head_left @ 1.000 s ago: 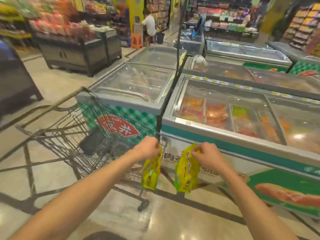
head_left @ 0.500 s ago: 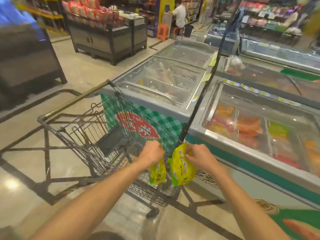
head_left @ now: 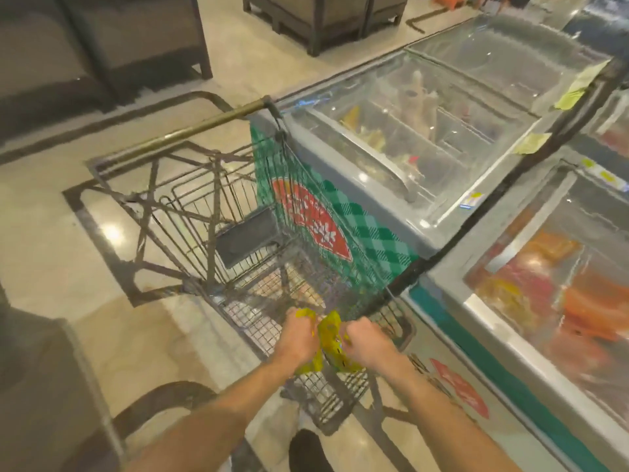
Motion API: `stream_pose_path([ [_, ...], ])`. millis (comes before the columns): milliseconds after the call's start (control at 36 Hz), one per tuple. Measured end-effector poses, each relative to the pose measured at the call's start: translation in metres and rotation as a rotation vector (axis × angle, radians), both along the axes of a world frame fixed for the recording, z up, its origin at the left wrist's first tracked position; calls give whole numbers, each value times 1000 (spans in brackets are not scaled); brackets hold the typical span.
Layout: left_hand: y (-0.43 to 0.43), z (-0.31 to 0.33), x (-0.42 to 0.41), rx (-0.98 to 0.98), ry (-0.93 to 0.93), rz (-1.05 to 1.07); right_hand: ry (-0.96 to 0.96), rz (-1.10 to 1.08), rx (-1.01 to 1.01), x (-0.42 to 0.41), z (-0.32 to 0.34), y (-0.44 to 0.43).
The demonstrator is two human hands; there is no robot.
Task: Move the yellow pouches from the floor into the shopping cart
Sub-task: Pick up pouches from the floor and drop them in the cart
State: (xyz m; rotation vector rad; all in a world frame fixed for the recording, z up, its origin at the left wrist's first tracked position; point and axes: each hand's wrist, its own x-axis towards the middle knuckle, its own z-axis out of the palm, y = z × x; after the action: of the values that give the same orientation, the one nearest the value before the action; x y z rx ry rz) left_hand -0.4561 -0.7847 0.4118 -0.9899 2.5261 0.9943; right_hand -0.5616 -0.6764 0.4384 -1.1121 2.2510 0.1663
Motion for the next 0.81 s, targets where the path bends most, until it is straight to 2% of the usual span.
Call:
stream_pose_path([
  [111,6,-30,-12,81,-150,52,-83,47,43,-19,-44,-10],
  [333,17,-89,-25,144,-270,244,-239,147,149,-33,-115,-12],
  [472,25,-120,-22,191,-346,267,-314,151,233,-39,-138,-19],
  [694,31,-158,-19,231,-438,280,-298,168,286,-40,-174,-22],
  [806,28,-157,-28,246,-472,267,-293,182,283,-42,-187,-26],
])
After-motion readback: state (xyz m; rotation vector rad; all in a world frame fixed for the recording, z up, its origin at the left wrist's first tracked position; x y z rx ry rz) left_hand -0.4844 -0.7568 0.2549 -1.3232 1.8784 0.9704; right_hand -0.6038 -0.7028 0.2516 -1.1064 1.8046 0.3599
